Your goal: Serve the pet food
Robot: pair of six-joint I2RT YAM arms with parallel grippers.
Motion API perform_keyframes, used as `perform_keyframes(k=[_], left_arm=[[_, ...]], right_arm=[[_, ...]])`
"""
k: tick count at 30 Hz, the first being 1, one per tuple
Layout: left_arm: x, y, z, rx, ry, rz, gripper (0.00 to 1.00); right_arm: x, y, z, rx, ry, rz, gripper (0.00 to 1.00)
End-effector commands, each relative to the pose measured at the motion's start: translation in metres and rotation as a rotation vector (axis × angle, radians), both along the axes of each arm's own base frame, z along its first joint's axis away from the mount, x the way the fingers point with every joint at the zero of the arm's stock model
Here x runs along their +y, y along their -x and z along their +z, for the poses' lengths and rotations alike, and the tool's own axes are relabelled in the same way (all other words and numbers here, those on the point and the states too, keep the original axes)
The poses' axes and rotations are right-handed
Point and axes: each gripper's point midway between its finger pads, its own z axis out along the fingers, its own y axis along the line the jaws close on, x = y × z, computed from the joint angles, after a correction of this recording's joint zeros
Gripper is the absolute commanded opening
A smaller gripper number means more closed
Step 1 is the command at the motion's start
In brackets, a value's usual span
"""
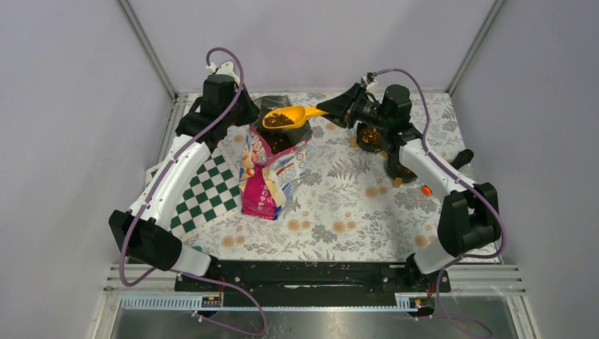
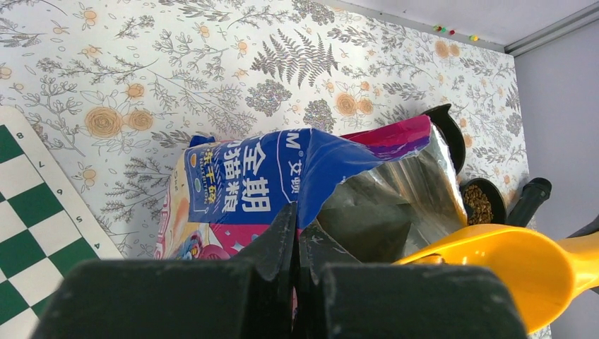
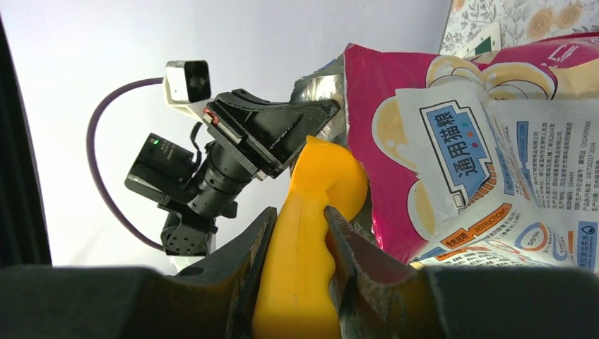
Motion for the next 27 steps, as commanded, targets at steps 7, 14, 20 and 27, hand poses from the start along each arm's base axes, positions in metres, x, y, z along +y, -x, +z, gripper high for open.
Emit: perform_keyframes(k=[7,14,20,27], left_arm=[[0.016,0.0,0.05,-0.135,0.055,0.026,0.0],[0.007,-0.008,0.061,-0.145,0.135,0.007,0.0],[0.012,-0.007,0.057,-0.136,0.112,0.018,0.0],[0.024,-0.003,0.05,-0.126,0.096,0.041,0.0]], right_arm=[[-0.026,0.016,0.061,-0.226,-0.146,0.011,0.0],[-0.034,0.006,0.07,-0.212,-0.332,0.002,0.0],[-0.041,0.001,0.065,-0.214,-0.347,-0.038,0.0],[-0.078,-0.009,0.055,-0.217,-0.291,-0.146,0.0]])
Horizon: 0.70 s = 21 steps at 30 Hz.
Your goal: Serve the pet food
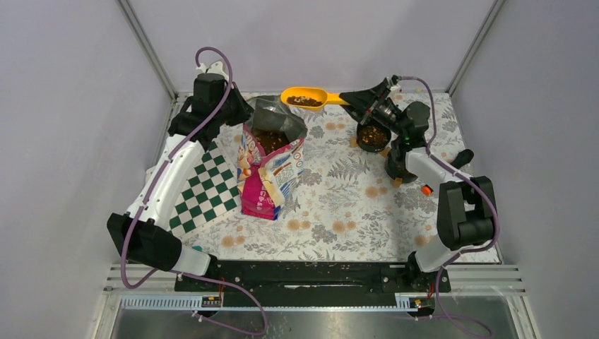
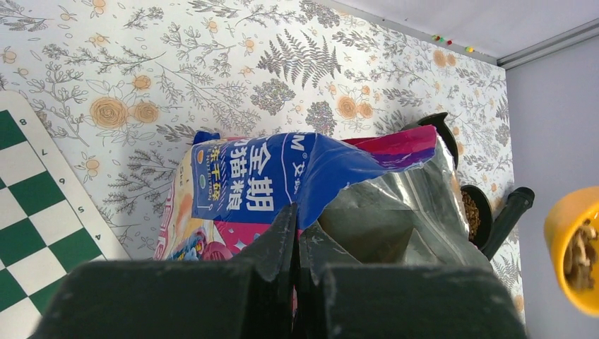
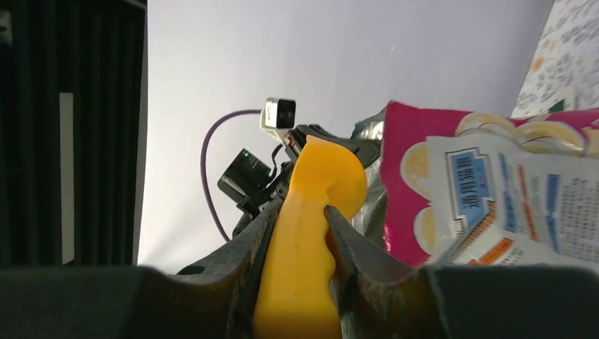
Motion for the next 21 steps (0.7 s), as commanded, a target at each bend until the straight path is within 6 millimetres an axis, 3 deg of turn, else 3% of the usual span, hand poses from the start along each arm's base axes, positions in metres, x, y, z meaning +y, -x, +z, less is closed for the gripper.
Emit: perform_keyframes(k=[1,9,19,21], left_arm=[[0.009,-0.002,0.046,-0.149,0.039,0.017,0.0],[0.018,0.005,0.034,-0.124,0.023,0.029,0.0],[0.019,0.004,0.029,-0.112,0.02,0.023,0.0],[0.02,0.004,0.028,-0.111,0.019,0.026,0.0]], right_arm=[[-0.038,0.006,0.029,-0.123,-0.007,-0.106,0.0],[-0.127,-0.007,-0.016,-0.051,0.092,-0.333,0.0],[-0.198,-0.007,-0.063,0.002,0.151,-0.523,0.0],[-0.219,-0.004,-0.072,0.006,0.154,-0.595,0.0]])
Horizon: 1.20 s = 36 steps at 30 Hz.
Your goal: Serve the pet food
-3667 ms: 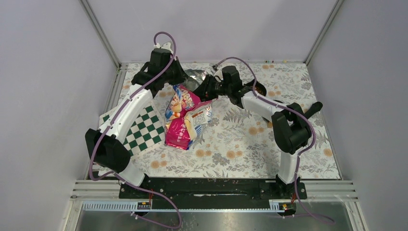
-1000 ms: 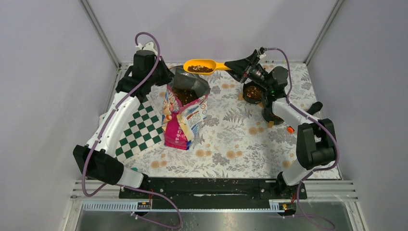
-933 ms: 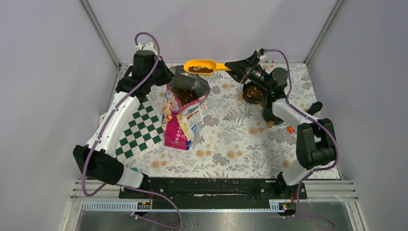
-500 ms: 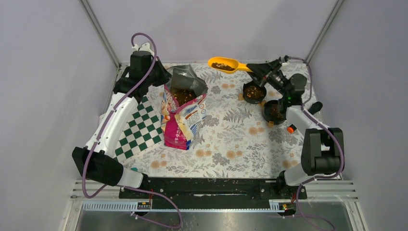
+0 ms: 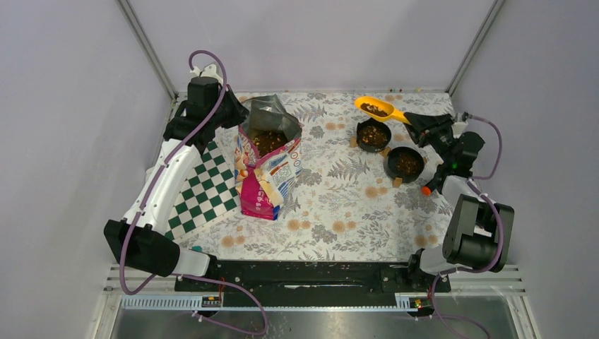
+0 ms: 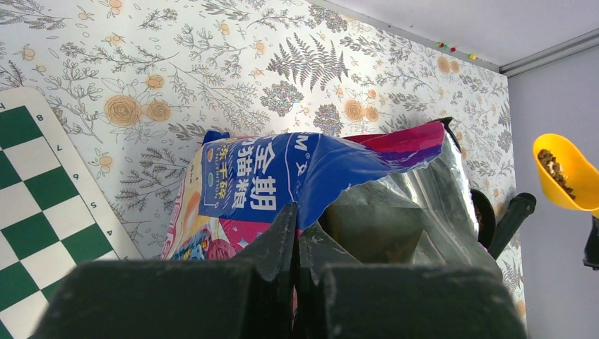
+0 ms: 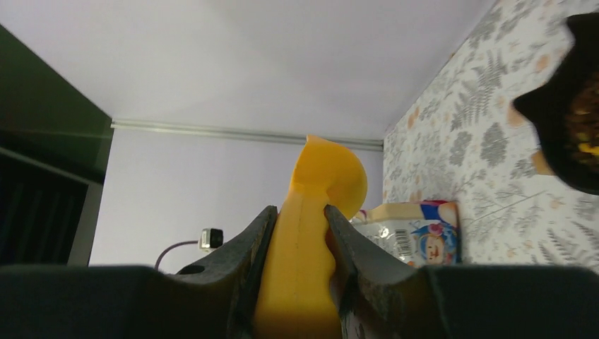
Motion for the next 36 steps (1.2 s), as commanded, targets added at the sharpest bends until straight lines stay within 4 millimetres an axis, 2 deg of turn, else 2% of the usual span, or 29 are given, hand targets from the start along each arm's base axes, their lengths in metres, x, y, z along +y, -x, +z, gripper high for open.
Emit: perform_keyframes(k=[1,9,12,16,24,32,36], left_arm=[[0.005,-0.001,0.03,-0.102,0.012,0.002,0.0],[0.004,-0.001,0.028,-0.101,0.006,-0.01,0.0],[0.003,-0.003,0.027,-0.097,0.008,-0.012,0.0],[-0.001,-0.006,0.026,-0.091,0.016,-0.023,0.0],[-0.003,-0.009,0.028,-0.091,0.021,-0.034,0.0],[0.0,-0.008,0.027,-0.091,0.007,-0.026,0.0],[0.001,-0.007,0.027,-0.092,0.004,-0.02,0.0]], right_arm=[[-0.033,0.017,0.007,-0.107,0.074,-0.105,0.0],[-0.067,0.035,-0.026,-0.071,0.07,-0.22,0.0],[-0.079,0.043,-0.034,-0.064,0.057,-0.284,0.0],[-0.086,0.049,-0.038,-0.052,0.071,-0.325,0.0],[-0.107,0.067,-0.072,0.041,0.097,-0.464,0.0],[-0.114,0.08,-0.101,0.105,0.109,-0.534,0.0],[-0.118,0.088,-0.103,0.087,0.13,-0.579,0.0]])
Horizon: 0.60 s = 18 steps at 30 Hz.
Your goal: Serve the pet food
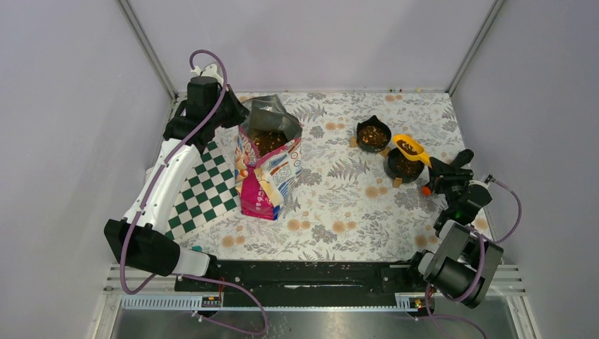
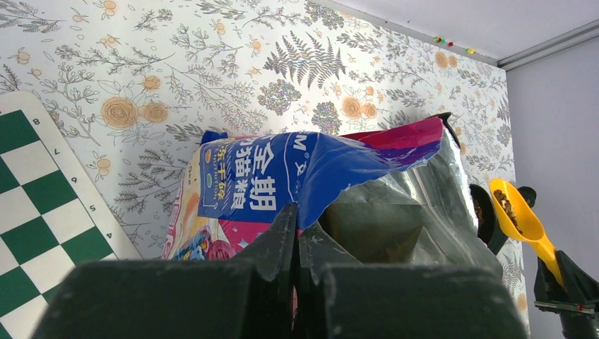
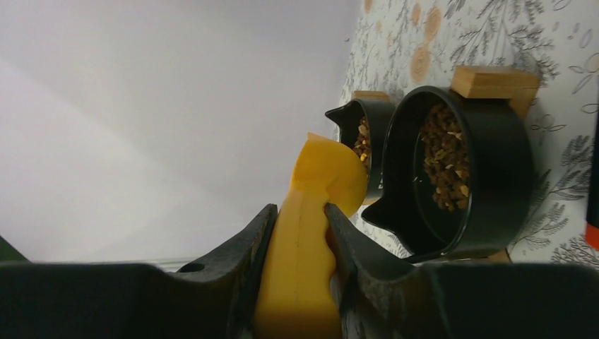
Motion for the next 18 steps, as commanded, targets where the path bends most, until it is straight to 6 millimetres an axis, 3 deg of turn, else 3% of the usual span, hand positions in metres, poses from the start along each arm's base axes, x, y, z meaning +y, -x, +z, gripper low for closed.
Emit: perform_keyframes(k=[1,18], left_arm=[[0.003,-0.007,0.028,-0.093,0.006,0.003,0.0],[0.011,-0.004,0.038,-0.115,-0.021,0.022,0.0]], right_arm=[[-0.011,0.006,0.015,-0.067,0.104,-0.074,0.0],[-0.01,0.02,-0.008,0.0,0.16,-0.089,0.0]])
